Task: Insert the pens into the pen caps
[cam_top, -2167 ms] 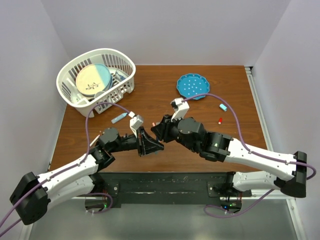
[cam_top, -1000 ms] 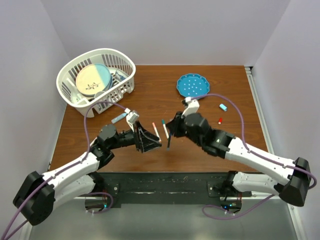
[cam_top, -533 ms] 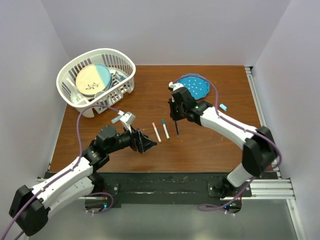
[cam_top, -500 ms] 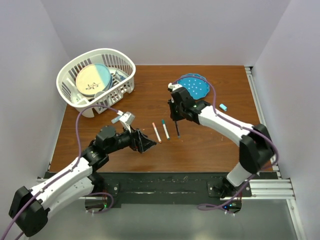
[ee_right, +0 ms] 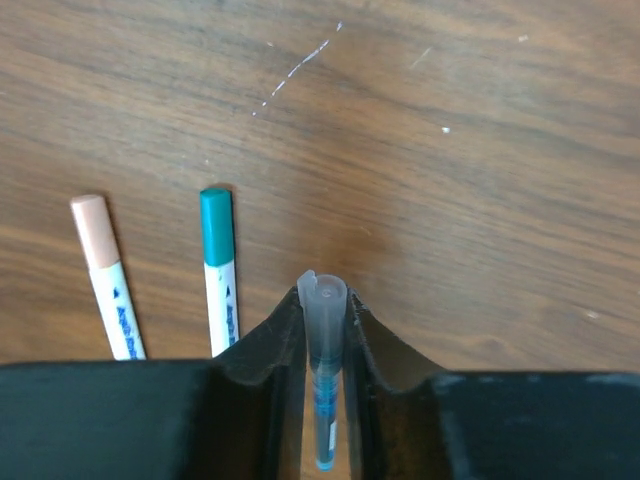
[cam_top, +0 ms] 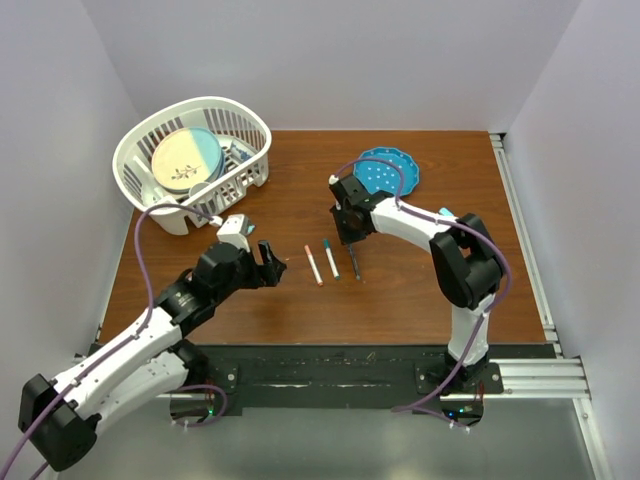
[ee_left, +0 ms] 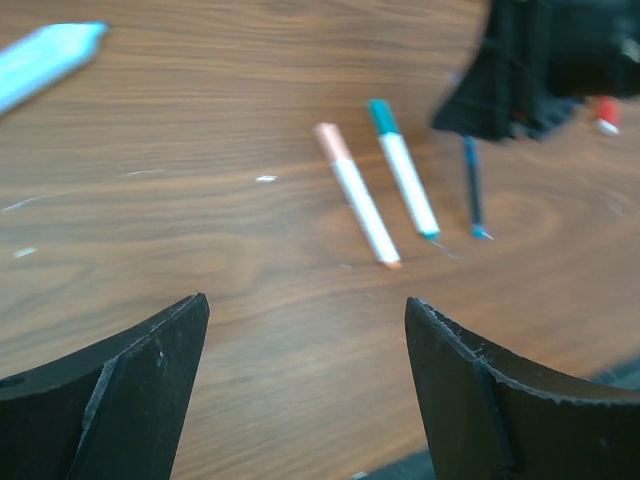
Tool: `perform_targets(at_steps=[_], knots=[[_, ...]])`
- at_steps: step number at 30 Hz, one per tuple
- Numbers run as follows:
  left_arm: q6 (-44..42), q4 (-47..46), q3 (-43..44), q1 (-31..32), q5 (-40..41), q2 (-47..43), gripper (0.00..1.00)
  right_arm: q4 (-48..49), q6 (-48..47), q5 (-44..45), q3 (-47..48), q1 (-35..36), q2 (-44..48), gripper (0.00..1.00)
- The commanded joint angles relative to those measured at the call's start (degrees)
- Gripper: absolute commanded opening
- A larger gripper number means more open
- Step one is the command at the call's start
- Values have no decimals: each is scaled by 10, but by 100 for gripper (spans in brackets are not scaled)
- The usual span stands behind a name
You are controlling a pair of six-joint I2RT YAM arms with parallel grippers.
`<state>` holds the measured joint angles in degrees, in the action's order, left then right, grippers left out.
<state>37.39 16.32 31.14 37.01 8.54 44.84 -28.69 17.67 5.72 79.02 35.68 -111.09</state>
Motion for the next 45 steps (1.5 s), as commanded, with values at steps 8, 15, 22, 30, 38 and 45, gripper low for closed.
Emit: perform_targets(at_steps=[8,15,22,30,38,45], knots=[[-90,64,128,-28,184,127,81,-8,11,-14,38,1,-6,43],[-278,35,211,-88,98,259,82,-16,-4,-11,-23,-3,123,49],[-470,57,299,-94,71,382,80,39,17,-75,-169,-2,337,54],[-544,71,346,-135,-16,473,78,33,55,-116,-242,-1,531,55],[-580,108,376,-164,-19,545,75,-33,42,-72,-208,-1,610,56],[-574,114,384,-181,-13,585,74,-52,38,-67,-187,-2,629,57]])
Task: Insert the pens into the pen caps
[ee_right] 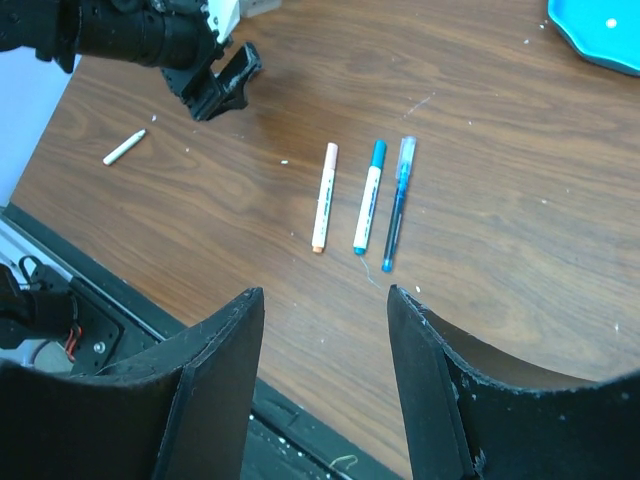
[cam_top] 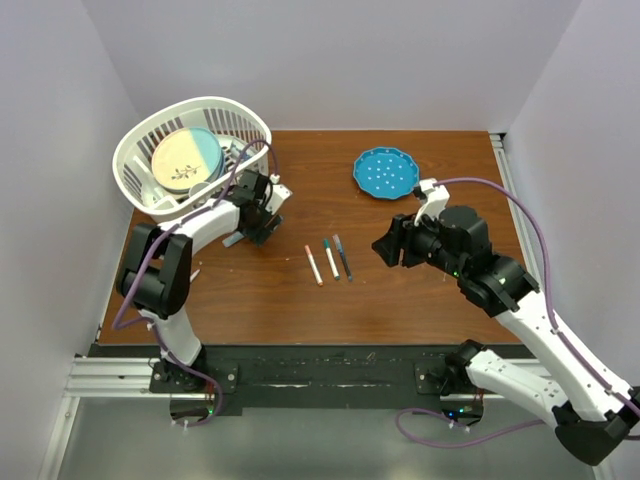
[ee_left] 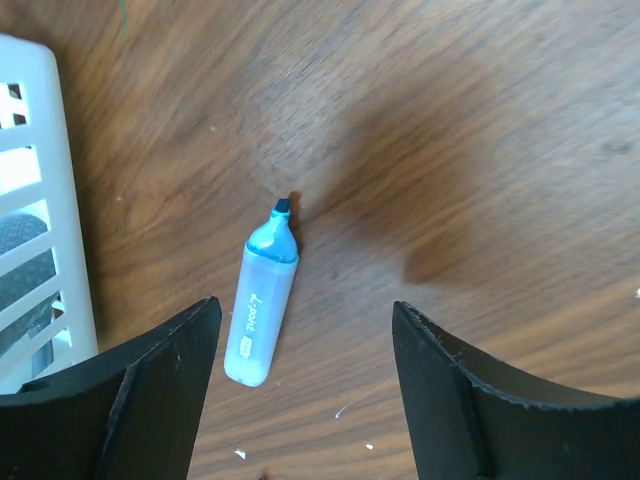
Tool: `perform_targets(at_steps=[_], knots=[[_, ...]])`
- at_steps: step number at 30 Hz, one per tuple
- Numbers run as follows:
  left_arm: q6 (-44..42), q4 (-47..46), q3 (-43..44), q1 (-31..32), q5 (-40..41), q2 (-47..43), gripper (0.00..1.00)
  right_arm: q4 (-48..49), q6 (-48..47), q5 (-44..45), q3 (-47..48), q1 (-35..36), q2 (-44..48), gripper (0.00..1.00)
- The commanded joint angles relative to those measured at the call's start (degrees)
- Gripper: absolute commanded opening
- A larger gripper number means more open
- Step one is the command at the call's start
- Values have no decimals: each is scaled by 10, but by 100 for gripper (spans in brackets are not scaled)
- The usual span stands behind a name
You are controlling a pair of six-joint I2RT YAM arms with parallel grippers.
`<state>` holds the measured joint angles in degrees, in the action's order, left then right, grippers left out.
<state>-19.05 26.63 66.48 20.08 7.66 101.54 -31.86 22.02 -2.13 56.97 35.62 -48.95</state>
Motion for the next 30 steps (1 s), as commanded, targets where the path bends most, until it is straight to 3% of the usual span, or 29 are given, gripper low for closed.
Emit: perform_targets(at_steps=[1,17,30], knots=[[-9,11,29,-13,-5,22,73,-22,-7,13,35,0,9,56],[10,34,36,-26,-21,63,72,-32,-16,20,41,0,31,57],[67,57,-26,-26,-166,39,54,-27,-14,14,37,-1,46,57]])
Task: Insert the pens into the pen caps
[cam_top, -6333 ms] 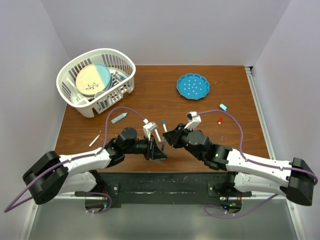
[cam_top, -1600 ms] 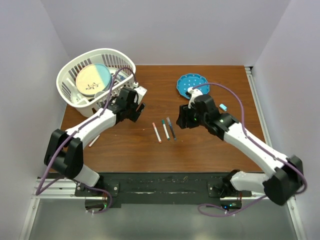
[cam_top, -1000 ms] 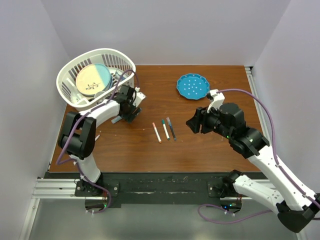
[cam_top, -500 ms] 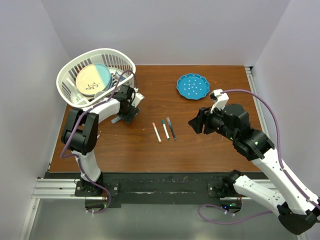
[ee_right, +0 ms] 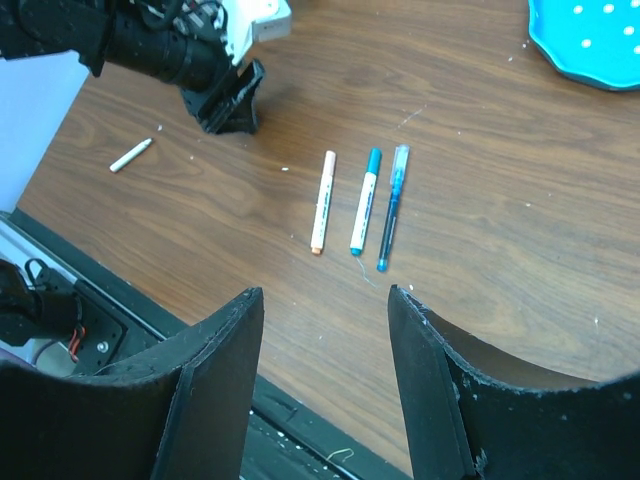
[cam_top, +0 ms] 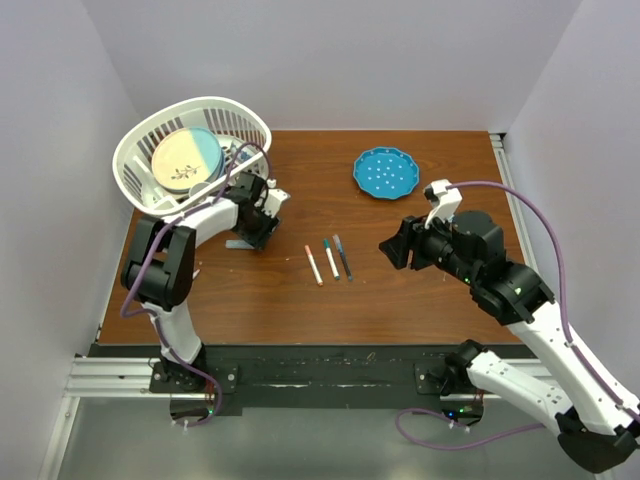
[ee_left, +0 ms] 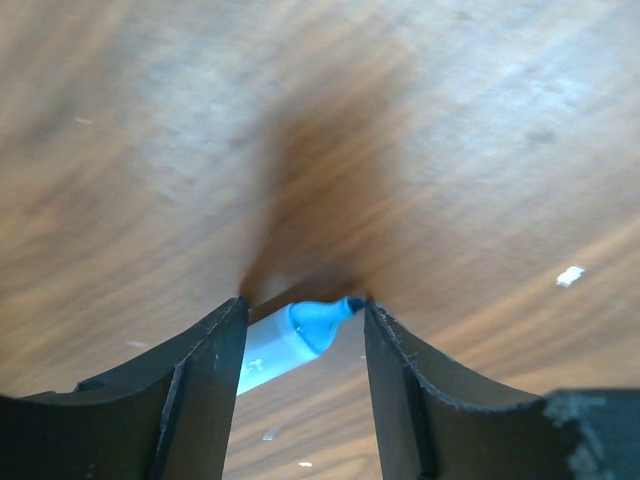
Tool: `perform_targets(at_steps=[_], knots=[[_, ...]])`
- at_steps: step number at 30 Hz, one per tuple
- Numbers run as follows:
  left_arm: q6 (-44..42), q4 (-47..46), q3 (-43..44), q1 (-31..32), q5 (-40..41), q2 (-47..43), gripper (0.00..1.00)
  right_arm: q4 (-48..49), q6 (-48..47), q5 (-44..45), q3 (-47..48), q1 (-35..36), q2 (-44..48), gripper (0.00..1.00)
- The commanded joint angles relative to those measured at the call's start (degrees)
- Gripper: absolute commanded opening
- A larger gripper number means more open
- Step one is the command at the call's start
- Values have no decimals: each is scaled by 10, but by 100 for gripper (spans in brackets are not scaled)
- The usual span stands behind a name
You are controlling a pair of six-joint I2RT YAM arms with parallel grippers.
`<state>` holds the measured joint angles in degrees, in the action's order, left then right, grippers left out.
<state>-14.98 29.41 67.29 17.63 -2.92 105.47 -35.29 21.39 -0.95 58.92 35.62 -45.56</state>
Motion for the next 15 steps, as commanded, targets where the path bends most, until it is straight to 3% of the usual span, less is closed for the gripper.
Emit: perform_targets(at_steps=[1,15], knots=[[29,30,-35,-1,-63,-3,54,7,-7,2,17,-1,14,57],[21,52,-35,-1,82,-50,63,-4,-7,5,13,-1,42,57]])
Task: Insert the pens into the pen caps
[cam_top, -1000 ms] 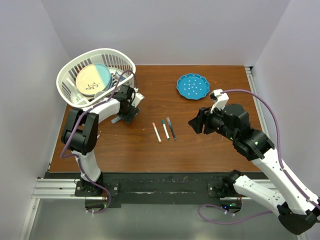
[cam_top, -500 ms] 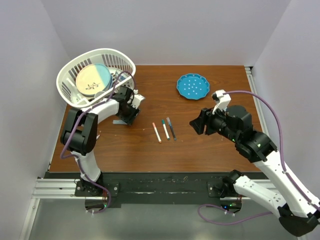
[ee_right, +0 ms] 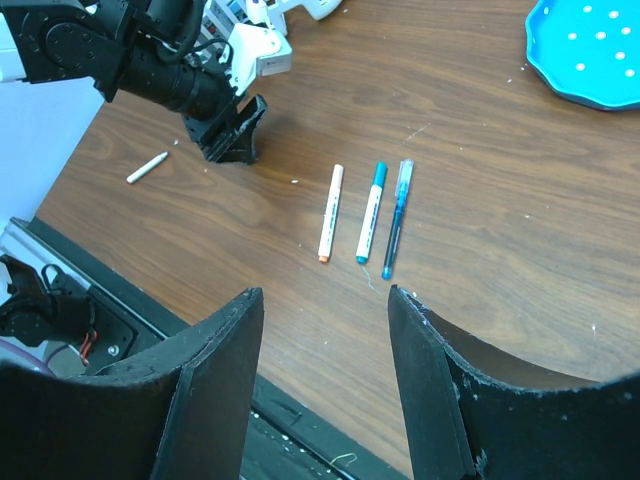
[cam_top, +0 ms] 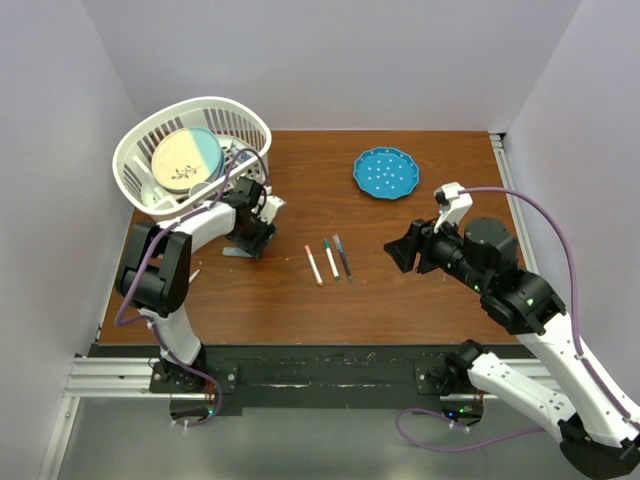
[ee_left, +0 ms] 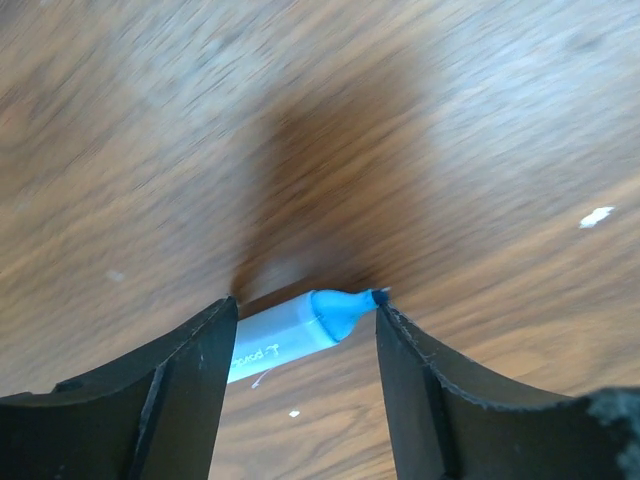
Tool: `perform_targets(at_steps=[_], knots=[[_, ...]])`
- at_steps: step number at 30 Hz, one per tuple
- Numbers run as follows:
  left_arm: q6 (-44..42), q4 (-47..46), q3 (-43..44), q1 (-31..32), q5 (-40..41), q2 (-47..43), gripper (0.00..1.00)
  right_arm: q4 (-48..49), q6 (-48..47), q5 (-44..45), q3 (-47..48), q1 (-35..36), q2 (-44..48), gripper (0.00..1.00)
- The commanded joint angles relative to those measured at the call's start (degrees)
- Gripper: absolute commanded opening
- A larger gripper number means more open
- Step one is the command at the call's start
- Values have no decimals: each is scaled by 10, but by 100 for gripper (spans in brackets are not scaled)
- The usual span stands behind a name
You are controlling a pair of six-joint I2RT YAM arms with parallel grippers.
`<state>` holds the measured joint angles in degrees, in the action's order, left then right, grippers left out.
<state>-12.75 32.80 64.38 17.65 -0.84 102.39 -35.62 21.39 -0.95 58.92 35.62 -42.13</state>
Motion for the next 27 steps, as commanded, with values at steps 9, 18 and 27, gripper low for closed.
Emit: perform_targets(at_steps=[9,18,27], knots=[[1,10,-28,-2,62,-17,64,-1,-11,7,12,-1,4,57],[27,34,-22,-1,-24,3,44,5,-7,2,11,-1,4,57],[55,0,-58,17,-88,-18,19,14,-1,0,2,0,5,57]])
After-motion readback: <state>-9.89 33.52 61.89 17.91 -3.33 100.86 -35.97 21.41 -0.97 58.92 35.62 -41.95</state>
